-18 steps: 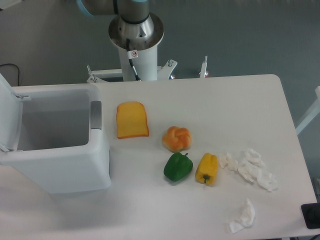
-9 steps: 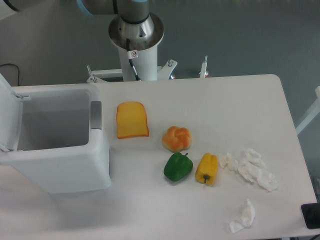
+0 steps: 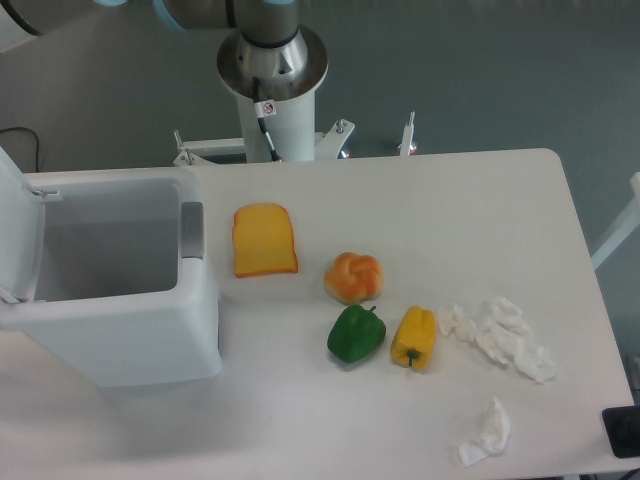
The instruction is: Close the trash can
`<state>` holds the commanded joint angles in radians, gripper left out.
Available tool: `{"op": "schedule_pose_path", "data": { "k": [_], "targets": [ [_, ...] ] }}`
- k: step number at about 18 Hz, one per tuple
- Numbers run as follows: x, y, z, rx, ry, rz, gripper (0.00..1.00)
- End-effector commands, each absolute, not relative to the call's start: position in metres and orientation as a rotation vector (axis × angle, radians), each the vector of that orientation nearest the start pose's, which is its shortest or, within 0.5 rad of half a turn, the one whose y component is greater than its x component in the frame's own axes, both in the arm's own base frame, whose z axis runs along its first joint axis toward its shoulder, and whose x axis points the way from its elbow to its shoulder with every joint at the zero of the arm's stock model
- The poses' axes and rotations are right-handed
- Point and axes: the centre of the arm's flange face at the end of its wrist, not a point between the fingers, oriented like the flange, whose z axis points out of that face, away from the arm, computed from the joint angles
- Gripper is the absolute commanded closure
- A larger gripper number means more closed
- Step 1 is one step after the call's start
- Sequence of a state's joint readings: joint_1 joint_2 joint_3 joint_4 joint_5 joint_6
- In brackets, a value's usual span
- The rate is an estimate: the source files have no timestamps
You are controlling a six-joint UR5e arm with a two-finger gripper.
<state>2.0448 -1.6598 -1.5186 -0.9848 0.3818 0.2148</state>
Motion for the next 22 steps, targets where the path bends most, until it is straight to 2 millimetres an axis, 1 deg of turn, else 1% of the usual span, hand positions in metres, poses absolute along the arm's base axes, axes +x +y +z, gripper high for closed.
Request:
{"op": "schedule_pose_path", "data": {
  "k": [3, 7, 10, 13, 16, 19, 20, 22],
  "targets": [
    [-0.045, 0.576, 0.586, -2.089, 0.099, -1.056, 0.00],
    [-0.048, 0.573, 0.589, -2.087, 0.096, -1.038, 0.00],
    [-0.068, 0.570, 0.590, -2.096, 0.079, -0.962, 0.00],
    [-0.083, 0.569, 0.583, -2.110, 0.091, -0.888, 0.00],
    [-0.090, 0.563, 0.578, -2.119, 0.111, -0.836, 0.00],
    [-0.090, 0.556, 0.570, -2.147, 0.132, -0.773, 0.00],
    [-0.090, 0.555, 0.570, -2.151, 0.135, -0.760, 0.00],
    [-0.099, 0.554, 0.569, -2.164, 0.116, -0.729, 0.00]
  ]
}}
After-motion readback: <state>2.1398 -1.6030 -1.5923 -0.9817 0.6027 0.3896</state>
